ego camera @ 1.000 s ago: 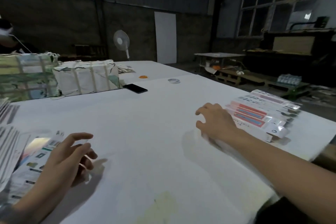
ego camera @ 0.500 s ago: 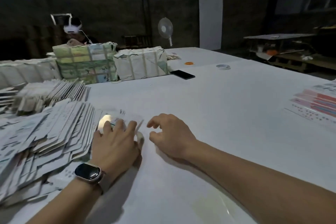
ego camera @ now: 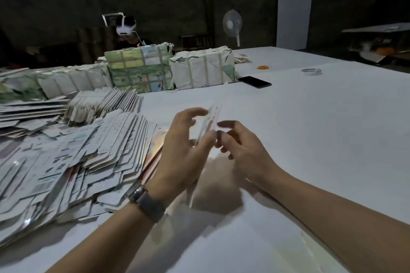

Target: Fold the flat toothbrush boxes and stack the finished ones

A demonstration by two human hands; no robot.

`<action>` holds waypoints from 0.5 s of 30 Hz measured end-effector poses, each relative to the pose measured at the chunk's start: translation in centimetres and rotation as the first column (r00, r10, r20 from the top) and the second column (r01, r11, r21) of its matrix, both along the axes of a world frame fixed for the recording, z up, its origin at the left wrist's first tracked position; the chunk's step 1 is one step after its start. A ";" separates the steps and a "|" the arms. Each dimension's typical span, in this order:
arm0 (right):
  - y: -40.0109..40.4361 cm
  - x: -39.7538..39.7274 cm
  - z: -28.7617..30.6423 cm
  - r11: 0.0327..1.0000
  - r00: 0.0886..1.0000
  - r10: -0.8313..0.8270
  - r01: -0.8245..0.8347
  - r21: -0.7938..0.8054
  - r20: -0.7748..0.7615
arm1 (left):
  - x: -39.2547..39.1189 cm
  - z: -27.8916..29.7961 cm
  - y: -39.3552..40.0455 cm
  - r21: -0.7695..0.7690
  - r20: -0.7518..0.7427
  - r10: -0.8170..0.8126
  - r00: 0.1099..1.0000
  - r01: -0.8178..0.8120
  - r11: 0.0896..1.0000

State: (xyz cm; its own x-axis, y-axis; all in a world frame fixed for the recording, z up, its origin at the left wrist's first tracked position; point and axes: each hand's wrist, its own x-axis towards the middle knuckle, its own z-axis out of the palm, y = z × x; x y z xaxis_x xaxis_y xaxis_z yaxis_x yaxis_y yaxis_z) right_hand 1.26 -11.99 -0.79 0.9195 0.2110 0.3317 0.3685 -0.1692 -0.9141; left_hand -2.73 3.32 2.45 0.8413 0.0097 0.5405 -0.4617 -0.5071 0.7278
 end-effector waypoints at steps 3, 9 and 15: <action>0.3 -0.2 0.3 0.992 0.996 0.049 -0.039 0.123 -0.077 | 0.2 1.1 -0.6 -0.376 -0.139 -0.187 0.972 0.123 0.918; 0.1 -0.3 0.7 0.944 0.968 0.131 -0.055 0.326 -0.216 | 1.0 0.1 -0.1 -0.658 -0.305 -0.392 0.868 0.106 0.745; 0.2 -0.2 0.3 0.980 0.989 0.048 -0.020 0.196 -0.141 | 1.2 -2.7 -0.3 -0.610 -0.426 -0.390 0.816 0.058 0.790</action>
State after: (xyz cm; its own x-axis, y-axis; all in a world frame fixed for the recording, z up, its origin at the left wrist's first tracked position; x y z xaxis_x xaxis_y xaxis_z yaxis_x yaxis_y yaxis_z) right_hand 1.06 -11.79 -0.47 0.9541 0.1881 0.2331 0.2323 0.0264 -0.9723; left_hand -1.55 2.98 -0.24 0.9979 -0.0644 -0.0039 0.0118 0.1238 0.9922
